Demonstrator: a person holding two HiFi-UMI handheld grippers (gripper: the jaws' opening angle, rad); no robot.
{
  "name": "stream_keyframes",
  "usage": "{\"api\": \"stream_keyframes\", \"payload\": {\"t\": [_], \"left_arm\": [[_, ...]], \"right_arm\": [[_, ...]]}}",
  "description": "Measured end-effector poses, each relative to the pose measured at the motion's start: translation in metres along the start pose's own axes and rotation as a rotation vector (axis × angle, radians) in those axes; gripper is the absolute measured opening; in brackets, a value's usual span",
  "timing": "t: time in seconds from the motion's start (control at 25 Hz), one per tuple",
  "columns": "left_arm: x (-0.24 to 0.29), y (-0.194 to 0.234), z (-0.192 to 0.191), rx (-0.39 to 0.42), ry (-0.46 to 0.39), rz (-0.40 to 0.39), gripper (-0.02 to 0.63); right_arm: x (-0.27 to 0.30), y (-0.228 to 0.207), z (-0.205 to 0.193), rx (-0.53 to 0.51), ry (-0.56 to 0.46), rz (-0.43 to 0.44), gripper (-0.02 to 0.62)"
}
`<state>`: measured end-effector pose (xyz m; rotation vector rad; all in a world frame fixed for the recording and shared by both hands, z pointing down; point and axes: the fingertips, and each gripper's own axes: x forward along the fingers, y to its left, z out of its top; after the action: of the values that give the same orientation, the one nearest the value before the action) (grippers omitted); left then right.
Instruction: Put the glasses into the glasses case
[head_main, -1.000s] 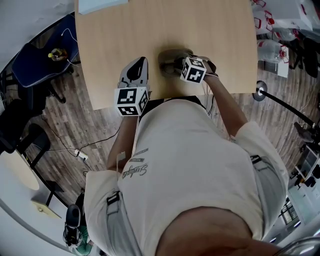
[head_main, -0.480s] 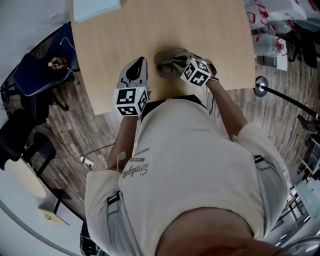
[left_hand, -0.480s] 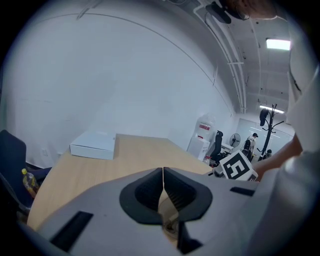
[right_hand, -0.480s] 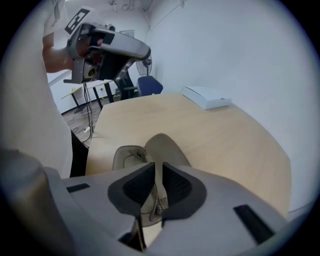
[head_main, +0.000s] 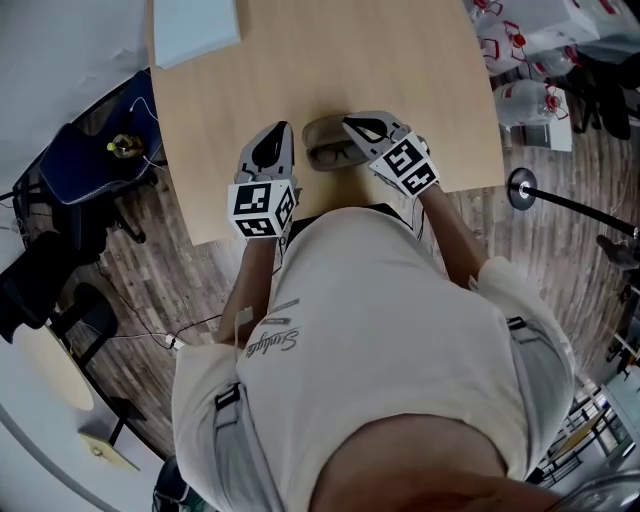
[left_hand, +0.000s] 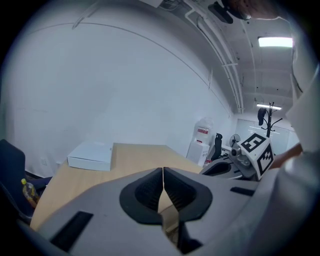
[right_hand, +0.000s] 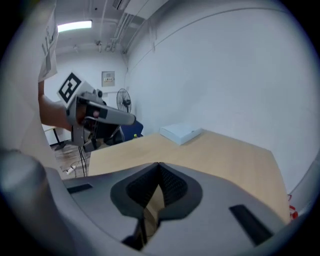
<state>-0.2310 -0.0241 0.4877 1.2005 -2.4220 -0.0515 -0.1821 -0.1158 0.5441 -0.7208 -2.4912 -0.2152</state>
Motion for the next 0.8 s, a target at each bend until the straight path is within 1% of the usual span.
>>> {"api": "stream_keyframes", "payload": {"t": [0.16, 0.28, 0.44, 0.52, 0.68, 0.8], "left_arm": [[-0.002, 0.0, 0.016, 0.006, -0.037, 0.024, 0.017], [-0.005, -0.001, 0.03, 0.016, -0.069, 0.046, 0.016], [-0.009, -0.003, 0.051, 0.042, -0.112, 0.057, 0.016], [-0.012, -0.001, 0.063, 0.053, -0.131, 0.059, 0.016], [-0.016, 0.0, 0.087, 0.088, -0.162, 0.056, 0.017], [-0.018, -0.003, 0.096, 0.112, -0.169, 0.044, 0.016]], "right_arm": [[-0.027, -0.014, 0.033, 0.075, -0.129, -0.033, -0.005], [-0.044, -0.025, 0.045, 0.117, -0.196, -0.054, -0.005], [-0.067, -0.042, 0.061, 0.123, -0.279, -0.142, -0.005], [-0.075, -0.047, 0.072, 0.148, -0.323, -0.166, -0.005], [-0.084, -0.056, 0.095, 0.226, -0.408, -0.156, -0.005], [-0.092, -0.058, 0.107, 0.251, -0.446, -0.135, -0.005]]}}
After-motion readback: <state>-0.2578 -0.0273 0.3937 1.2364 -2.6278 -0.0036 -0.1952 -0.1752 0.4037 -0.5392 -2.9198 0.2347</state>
